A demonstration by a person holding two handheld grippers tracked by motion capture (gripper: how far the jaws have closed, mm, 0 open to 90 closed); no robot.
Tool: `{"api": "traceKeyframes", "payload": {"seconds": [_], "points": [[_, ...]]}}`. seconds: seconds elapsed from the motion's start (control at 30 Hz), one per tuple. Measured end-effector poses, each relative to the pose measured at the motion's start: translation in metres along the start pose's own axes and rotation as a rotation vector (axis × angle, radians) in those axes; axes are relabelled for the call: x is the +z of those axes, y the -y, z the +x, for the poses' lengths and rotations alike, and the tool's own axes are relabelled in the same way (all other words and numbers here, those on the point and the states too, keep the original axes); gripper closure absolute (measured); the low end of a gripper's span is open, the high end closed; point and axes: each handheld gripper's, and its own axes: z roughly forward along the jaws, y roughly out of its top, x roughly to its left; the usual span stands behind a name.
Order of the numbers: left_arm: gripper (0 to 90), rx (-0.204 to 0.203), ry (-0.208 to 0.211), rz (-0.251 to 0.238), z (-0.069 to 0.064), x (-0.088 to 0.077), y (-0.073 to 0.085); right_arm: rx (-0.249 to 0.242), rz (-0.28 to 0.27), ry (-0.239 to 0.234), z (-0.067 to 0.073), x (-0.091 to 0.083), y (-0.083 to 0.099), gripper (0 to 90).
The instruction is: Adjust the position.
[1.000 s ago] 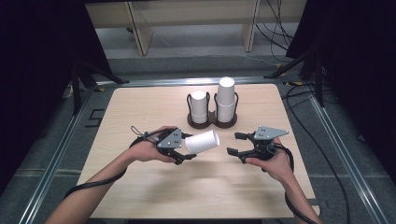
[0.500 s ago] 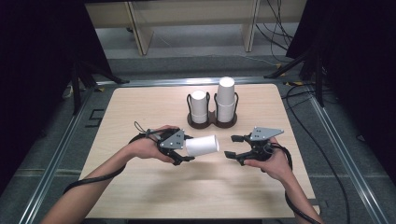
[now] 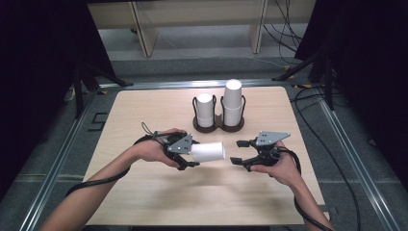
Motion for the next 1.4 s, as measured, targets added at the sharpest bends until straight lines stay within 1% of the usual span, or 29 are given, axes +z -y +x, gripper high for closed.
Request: {"api": "traceKeyframes", "payload": {"seconds": [0.1, 0.13, 0.17, 0.2, 0.23, 0.33, 0.43, 0.47, 0.53, 0.57, 0.67, 0.7, 0.77, 0.83, 0.87, 0.9, 0.97, 1.0, 1.03, 1.17, 1.23, 1.27, 1.3, 1.33, 1.37, 1.4], "points": [[31.7, 0.001, 0.006, 0.000, 0.000, 0.001, 0.000, -0.003, -0.001, -0.001, 0.000, 0.000, -0.001, 26.5], [31.7, 0.006, 0.004, 0.012, 0.001, 0.000, -0.001, -0.002, -0.002, -0.002, 0.000, 0.000, -0.001, 26.5], [31.7, 0.011, 0.006, 0.018, 0.002, 0.000, -0.002, 0.011, 0.004, -0.005, 0.002, 0.000, -0.001, 26.6], [31.7, 0.001, 0.002, 0.015, 0.002, 0.000, -0.002, 0.014, -0.003, -0.007, 0.002, 0.001, -0.001, 26.6], [31.7, 0.006, 0.004, 0.021, 0.002, -0.001, -0.003, -0.007, 0.000, -0.004, 0.001, 0.001, -0.002, 26.6], [31.8, 0.013, 0.009, 0.026, 0.003, -0.001, -0.004, -0.007, 0.009, -0.011, 0.001, 0.001, -0.002, 26.7], [31.8, 0.014, 0.018, 0.028, 0.004, 0.000, -0.004, -0.010, -0.004, -0.002, 0.000, 0.002, -0.002, 26.7], [31.8, 0.015, 0.017, 0.039, 0.004, -0.001, -0.004, -0.012, -0.006, 0.000, 0.000, 0.002, -0.002, 26.7], [31.8, 0.015, 0.020, 0.044, 0.005, -0.001, -0.004, -0.011, 0.009, -0.006, 0.000, 0.001, -0.002, 26.8], [31.7, 0.014, 0.027, 0.044, 0.006, 0.000, -0.003, -0.013, 0.010, -0.010, 0.000, 0.002, -0.002, 26.8], [31.8, 0.017, 0.027, 0.055, 0.006, -0.001, -0.003, -0.018, 0.013, -0.022, 0.000, 0.003, -0.002, 26.9], [31.8, 0.019, 0.030, 0.058, 0.006, -0.001, -0.003, -0.017, 0.019, -0.017, 0.001, 0.003, -0.003, 26.9], [31.8, 0.021, 0.035, 0.064, 0.006, -0.001, -0.004, -0.013, 0.006, -0.015, 0.001, 0.004, -0.003, 26.9], [31.8, 0.024, 0.040, 0.067, 0.006, -0.001, -0.004, -0.014, 0.007, -0.017, 0.001, 0.004, -0.004, 26.9], [31.8, 0.023, 0.042, 0.068, 0.006, -0.001, -0.004, -0.031, 0.013, -0.026, 0.000, 0.004, -0.005, 26.9], [31.8, 0.027, 0.044, 0.070, 0.007, -0.001, -0.004, -0.027, 0.024, -0.021, 0.000, 0.003, -0.005, 26.9], [31.8, 0.030, 0.051, 0.073, 0.007, -0.001, -0.005, -0.032, 0.029, -0.027, 0.000, 0.004, -0.006, 27.0], [31.8, 0.029, 0.052, 0.067, 0.007, 0.000, -0.005, -0.028, 0.031, -0.029, 0.001, 0.004, -0.006, 27.1], [31.8, 0.030, 0.051, 0.069, 0.007, -0.001, -0.005, -0.038, 0.027, -0.033, 0.000, 0.005, -0.007, 27.1], [31.8, 0.041, 0.055, 0.087, 0.008, -0.001, -0.006, -0.037, 0.043, -0.044, 0.001, 0.005, -0.008, 27.4], [31.8, 0.043, 0.063, 0.087, 0.008, -0.001, -0.006, -0.050, 0.042, -0.044, 0.000, 0.006, -0.009, 27.4], [31.8, 0.047, 0.063, 0.095, 0.008, -0.002, -0.006, -0.026, 0.054, -0.047, 0.002, 0.005, -0.009, 27.4], [31.8, 0.047, 0.064, 0.096, 0.008, -0.002, -0.006, -0.040, 0.053, -0.048, 0.001, 0.006, -0.009, 27.4], [31.8, 0.049, 0.064, 0.099, 0.008, -0.002, -0.007, -0.038, 0.053, -0.051, 0.001, 0.006, -0.010, 27.4], [31.8, 0.051, 0.065, 0.101, 0.008, -0.002, -0.007, -0.049, 0.050, -0.047, 0.001, 0.006, -0.010, 27.4], [31.8, 0.051, 0.065, 0.100, 0.008, -0.003, -0.007, -0.045, 0.045, -0.051, 0.002, 0.007, -0.010, 27.4]]}}
